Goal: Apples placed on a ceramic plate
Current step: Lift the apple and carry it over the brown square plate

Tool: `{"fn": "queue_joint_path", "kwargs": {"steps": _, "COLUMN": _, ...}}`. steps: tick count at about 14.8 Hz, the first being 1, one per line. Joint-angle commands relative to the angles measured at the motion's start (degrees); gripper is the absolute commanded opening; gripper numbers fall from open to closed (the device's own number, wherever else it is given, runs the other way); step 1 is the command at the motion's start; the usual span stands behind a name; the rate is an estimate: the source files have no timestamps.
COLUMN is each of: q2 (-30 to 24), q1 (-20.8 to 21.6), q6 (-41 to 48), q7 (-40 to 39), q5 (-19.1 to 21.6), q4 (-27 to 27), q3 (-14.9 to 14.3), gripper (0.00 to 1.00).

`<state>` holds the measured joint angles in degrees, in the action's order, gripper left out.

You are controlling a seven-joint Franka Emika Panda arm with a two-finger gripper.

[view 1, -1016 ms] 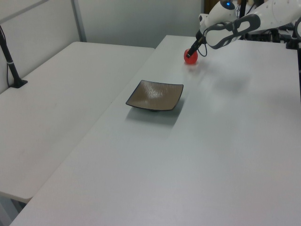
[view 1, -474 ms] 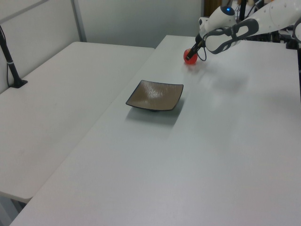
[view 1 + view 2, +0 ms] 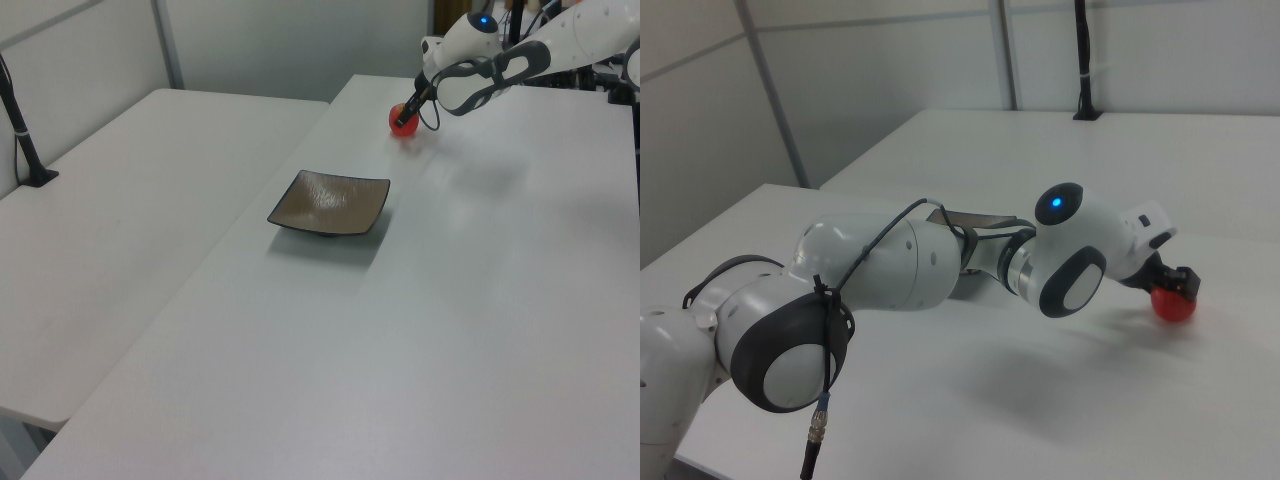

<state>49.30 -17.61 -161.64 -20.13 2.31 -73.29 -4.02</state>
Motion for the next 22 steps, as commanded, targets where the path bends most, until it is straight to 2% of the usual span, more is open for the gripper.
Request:
{"fn": "queue_joint_path", "kwargs": {"steps": 1, "q2": -0.42, "q1": 0.21, "q6": -0.43, "q7": 0.44, "q5": -0.9, "q4": 0.69, "q3": -0.03, "gripper": 0.0}}
{"fn": "queue_joint_path", "kwargs": {"steps": 4, "q2": -5.42, "q1": 0.56, "q6": 0.36, "q7": 0.45, "q5": -0.12, "q4": -1.76, "q3": -0.02, "gripper": 0.0}}
{"fn": "queue_joint_path", "kwargs": {"steps": 10, "q2": -19.39, "q1": 3.54, "q6": 11.32, "q7": 2.63, "q5": 0.85, "q4": -8.7, "q3": 0.06, "gripper": 0.0}}
{"fn": "queue_joint_path", "kwargs": {"steps": 15, "q2": -30.12, "q1": 6.62, "q6": 29.24, "q7": 4.14, "q5": 2.25, "q4": -10.29, "q3": 0.06, "gripper": 0.0}}
{"fn": "queue_joint_path", "kwargs": {"steps": 18, "q2": -36.09, "q1": 10.74, "q6": 37.87, "q7": 4.22, "q5": 3.67, "q4": -12.83, "q3": -0.37, "gripper": 0.0}}
{"fn": "queue_joint_path", "kwargs": {"steps": 22, "q2": -43.39, "q1": 16.97, "q6": 39.56, "q7": 7.98, "q5": 3.67, "q4": -21.44, "q3": -0.46, "gripper": 0.0}}
